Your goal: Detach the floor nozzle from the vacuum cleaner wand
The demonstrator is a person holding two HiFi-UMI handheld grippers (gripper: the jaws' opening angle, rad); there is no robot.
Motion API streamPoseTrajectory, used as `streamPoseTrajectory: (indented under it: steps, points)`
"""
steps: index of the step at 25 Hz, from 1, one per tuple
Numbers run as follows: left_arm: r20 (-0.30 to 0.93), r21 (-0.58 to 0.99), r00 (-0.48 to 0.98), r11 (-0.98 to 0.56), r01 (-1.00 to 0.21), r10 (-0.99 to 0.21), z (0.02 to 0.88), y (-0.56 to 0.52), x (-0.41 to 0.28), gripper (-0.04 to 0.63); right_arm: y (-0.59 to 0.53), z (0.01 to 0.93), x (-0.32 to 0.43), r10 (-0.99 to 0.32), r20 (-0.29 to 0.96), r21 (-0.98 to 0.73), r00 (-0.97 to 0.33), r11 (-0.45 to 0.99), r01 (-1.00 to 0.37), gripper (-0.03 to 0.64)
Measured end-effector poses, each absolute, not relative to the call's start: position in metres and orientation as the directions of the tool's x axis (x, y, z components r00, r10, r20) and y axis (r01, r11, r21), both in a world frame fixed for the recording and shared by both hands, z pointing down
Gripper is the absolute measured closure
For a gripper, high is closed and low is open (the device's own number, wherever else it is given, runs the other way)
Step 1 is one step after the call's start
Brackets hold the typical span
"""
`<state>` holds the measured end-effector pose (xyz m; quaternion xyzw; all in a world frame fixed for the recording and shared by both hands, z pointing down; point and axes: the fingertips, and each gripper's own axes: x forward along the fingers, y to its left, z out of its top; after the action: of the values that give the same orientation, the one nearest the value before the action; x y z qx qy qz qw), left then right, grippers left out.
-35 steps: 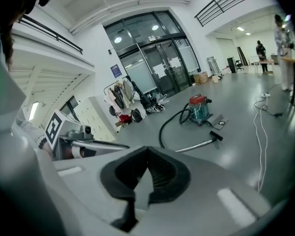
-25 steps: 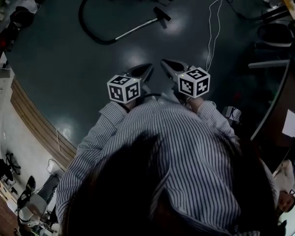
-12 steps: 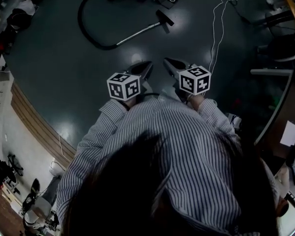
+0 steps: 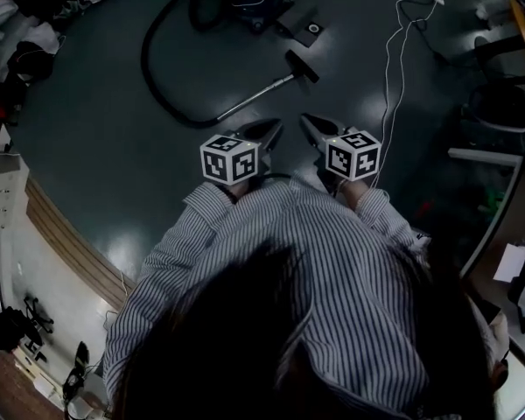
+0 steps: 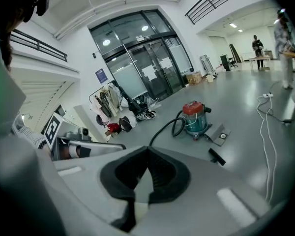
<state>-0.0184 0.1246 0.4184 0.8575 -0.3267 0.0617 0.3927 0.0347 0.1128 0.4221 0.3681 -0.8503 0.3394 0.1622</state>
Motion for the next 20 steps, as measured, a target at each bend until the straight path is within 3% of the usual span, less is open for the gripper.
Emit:
streamPoseTrajectory:
  steps: [15, 20]
  points:
    - [0.401, 0.634, 0.783, -0.474, -0.612, -0.476, 0.431, -0.004, -0.034, 0.589, -0.008, 0.428, 0.029, -0.533, 0.546, -0.497, -0.646, 0.414, -0.762, 0.615]
    - [0.419, 0.625, 0.760, -0.450, -0.638, -0.496, 0.431, -0.024, -0.036, 0.589, -0.028, 0.422, 0.024, -0.496, 0.530, -0.514, -0.688, 0.457, -0.726, 0.615]
